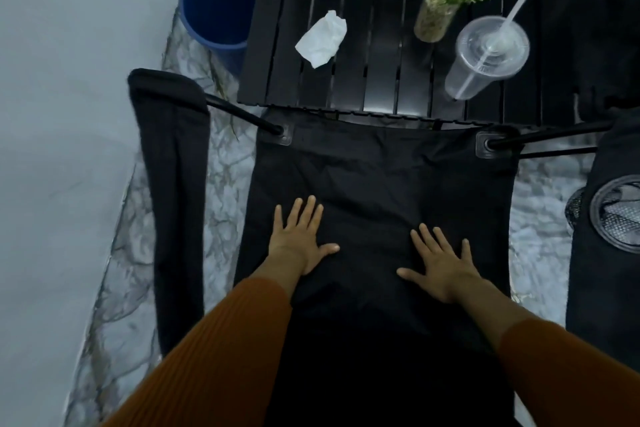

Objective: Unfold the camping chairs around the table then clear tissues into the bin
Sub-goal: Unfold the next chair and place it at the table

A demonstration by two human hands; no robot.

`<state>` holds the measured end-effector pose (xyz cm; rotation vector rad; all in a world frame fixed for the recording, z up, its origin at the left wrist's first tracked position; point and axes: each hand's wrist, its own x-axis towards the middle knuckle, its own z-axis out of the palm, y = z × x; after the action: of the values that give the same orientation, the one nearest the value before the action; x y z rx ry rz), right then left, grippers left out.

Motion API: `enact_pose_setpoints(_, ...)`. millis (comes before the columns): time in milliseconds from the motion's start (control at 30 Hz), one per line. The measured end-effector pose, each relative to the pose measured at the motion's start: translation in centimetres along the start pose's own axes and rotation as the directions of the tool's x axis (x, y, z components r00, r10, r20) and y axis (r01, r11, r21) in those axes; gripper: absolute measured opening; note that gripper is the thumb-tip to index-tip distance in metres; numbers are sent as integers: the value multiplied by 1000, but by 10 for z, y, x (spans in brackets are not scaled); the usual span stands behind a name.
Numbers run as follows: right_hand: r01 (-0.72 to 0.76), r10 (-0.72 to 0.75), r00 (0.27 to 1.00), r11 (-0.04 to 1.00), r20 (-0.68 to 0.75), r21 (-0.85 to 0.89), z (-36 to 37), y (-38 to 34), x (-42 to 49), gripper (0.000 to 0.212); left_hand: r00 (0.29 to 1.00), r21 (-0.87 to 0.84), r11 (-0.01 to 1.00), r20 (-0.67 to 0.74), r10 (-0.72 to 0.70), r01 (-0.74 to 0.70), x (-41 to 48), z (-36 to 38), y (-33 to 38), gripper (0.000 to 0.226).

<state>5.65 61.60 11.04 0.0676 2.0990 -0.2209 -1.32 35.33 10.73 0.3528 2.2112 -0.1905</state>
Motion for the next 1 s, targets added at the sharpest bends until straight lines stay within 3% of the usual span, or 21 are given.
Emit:
enact_pose_setpoints(67,11,-11,999,1000,-36,3,-13,-15,-12,85,997,-21,997,-41,73,-74,-17,-25,-4,82)
enact_pose_setpoints(133,49,-49,994,999,-96,1,-24,-37,-26,81,965,-35,982,-198,173,-184,-40,-54,-15,69)
enact_pose_setpoints(200,92,-87,982,996,-167,20,-36,-65,-38,78,881,-68,960,-419,220,-272,-67,-80,-32,56)
enact_pose_setpoints(267,146,-127,969,986,-213,77,-50,-98,-48,74,747,-127,935,-641,176,-330,-93,-99,-56,48)
enact_pose_setpoints(333,215,-167,951,962,-261,166,-64,-136,-56,71,564,-237,920,-826,-21,-312,-114,-108,-85,42)
enact_pose_setpoints(400,268,-180,946,904,-270,334,-75,-179,-61,67,451,-552,804,-789,-418,-220,-129,-105,-118,45)
enact_pose_setpoints(433,286,-184,947,856,-263,431,-79,-199,-64,65,455,-731,661,-654,-605,-172,-134,-101,-134,52)
enact_pose_setpoints(467,305,-187,945,798,-267,519,-81,-220,-64,62,509,-874,465,-467,-723,-141,-137,-96,-148,60)
enact_pose_setpoints(500,314,-183,945,737,-270,599,-83,-239,-66,59,605,-963,240,-264,-751,-122,-138,-91,-160,67)
enact_pose_setpoints(567,290,-176,957,551,-231,783,-86,-274,-70,52,805,-986,-135,3,-594,-96,-138,-81,-175,59)
enact_pose_setpoints(600,263,-197,961,431,-194,863,-85,-288,-71,42,853,-972,-216,35,-520,-91,-136,-76,-179,46)
enact_pose_setpoints(667,231,-234,958,282,-167,931,-79,-307,-69,19,857,-970,-215,15,-515,-112,-129,-67,-184,18)
enact_pose_setpoints(700,230,-199,964,276,-179,933,-74,-311,-66,16,837,-975,-188,6,-547,-116,-124,-64,-185,17)
enact_pose_setpoints(767,234,-66,972,377,-226,896,-65,-313,-60,10,764,-995,-52,-30,-645,-82,-113,-58,-184,26)
enact_pose_setpoints(833,224,26,962,497,-273,838,-61,-313,-57,23,704,-995,89,-92,-704,-42,-112,-58,-175,23)
enact_pose_setpoints(867,223,49,955,536,-293,814,-61,-313,-58,30,692,-993,106,-108,-714,-46,-113,-56,-171,20)
enact_pose_setpoints(1000,259,49,937,565,-345,784,-65,-315,-60,36,748,-992,-9,-92,-657,-129,-115,-59,-170,34)
